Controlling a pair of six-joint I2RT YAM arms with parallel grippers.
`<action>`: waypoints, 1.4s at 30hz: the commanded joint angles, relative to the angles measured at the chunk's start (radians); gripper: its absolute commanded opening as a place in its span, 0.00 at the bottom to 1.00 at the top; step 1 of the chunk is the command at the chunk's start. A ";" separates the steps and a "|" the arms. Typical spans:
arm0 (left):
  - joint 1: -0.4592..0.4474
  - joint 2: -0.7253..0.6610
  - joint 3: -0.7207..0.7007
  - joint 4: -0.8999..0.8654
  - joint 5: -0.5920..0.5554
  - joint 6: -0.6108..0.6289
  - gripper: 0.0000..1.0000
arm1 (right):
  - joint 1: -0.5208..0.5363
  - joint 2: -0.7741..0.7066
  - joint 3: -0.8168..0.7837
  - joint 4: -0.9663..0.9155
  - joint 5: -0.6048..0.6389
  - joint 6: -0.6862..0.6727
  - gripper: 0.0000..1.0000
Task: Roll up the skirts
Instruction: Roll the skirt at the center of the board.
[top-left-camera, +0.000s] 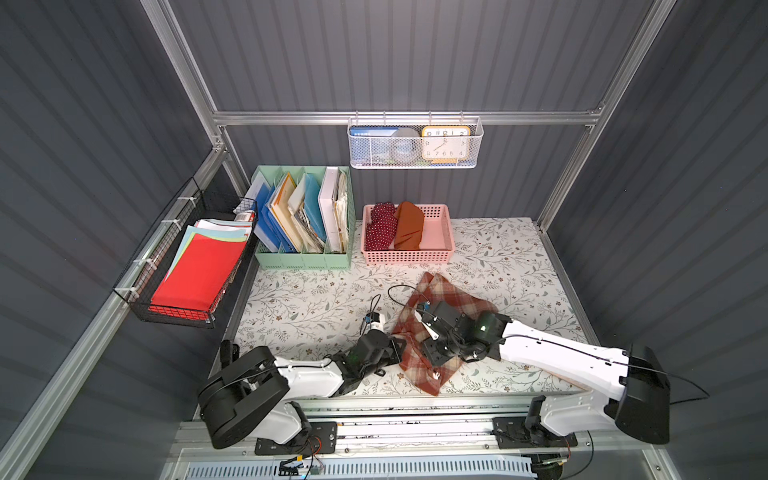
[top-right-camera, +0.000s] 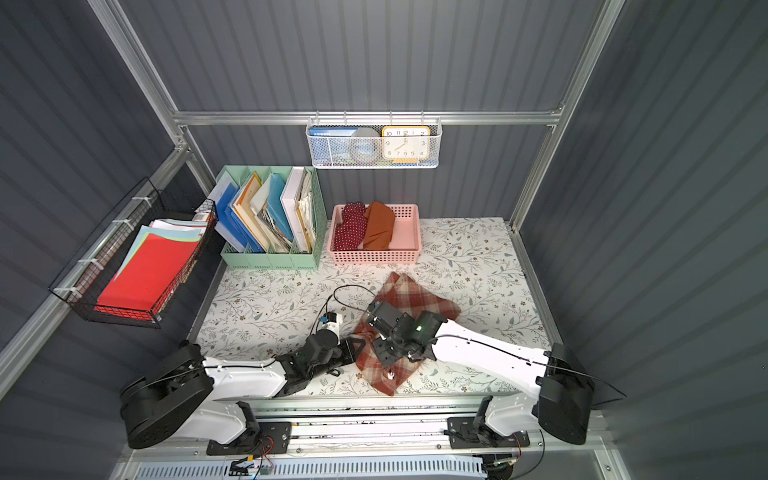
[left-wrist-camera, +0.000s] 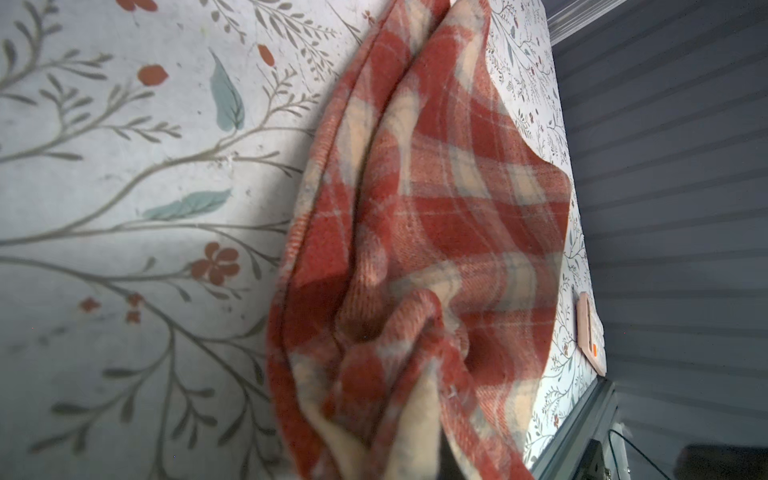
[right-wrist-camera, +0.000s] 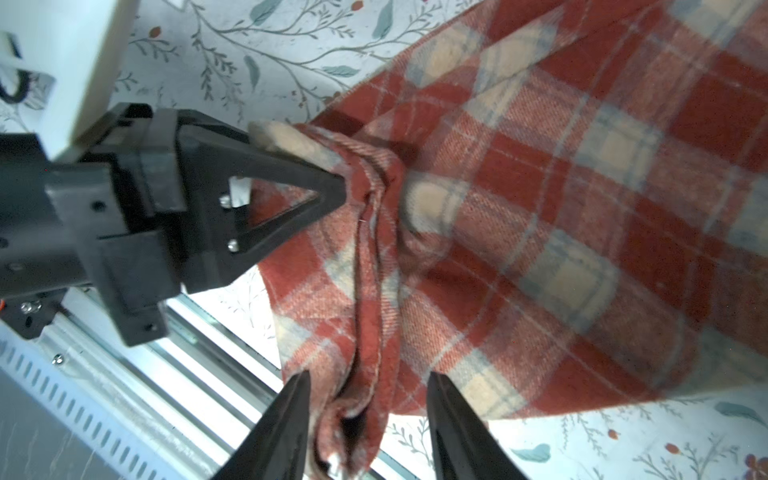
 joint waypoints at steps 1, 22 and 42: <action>-0.028 -0.022 0.022 -0.202 -0.156 -0.111 0.00 | 0.052 -0.016 -0.052 -0.059 0.075 0.108 0.53; -0.054 0.064 0.031 -0.213 -0.164 -0.198 0.00 | 0.170 -0.062 -0.252 0.203 0.011 0.311 0.74; -0.054 0.033 -0.004 -0.249 -0.161 -0.231 0.00 | 0.022 -0.001 -0.338 0.163 0.190 0.294 0.00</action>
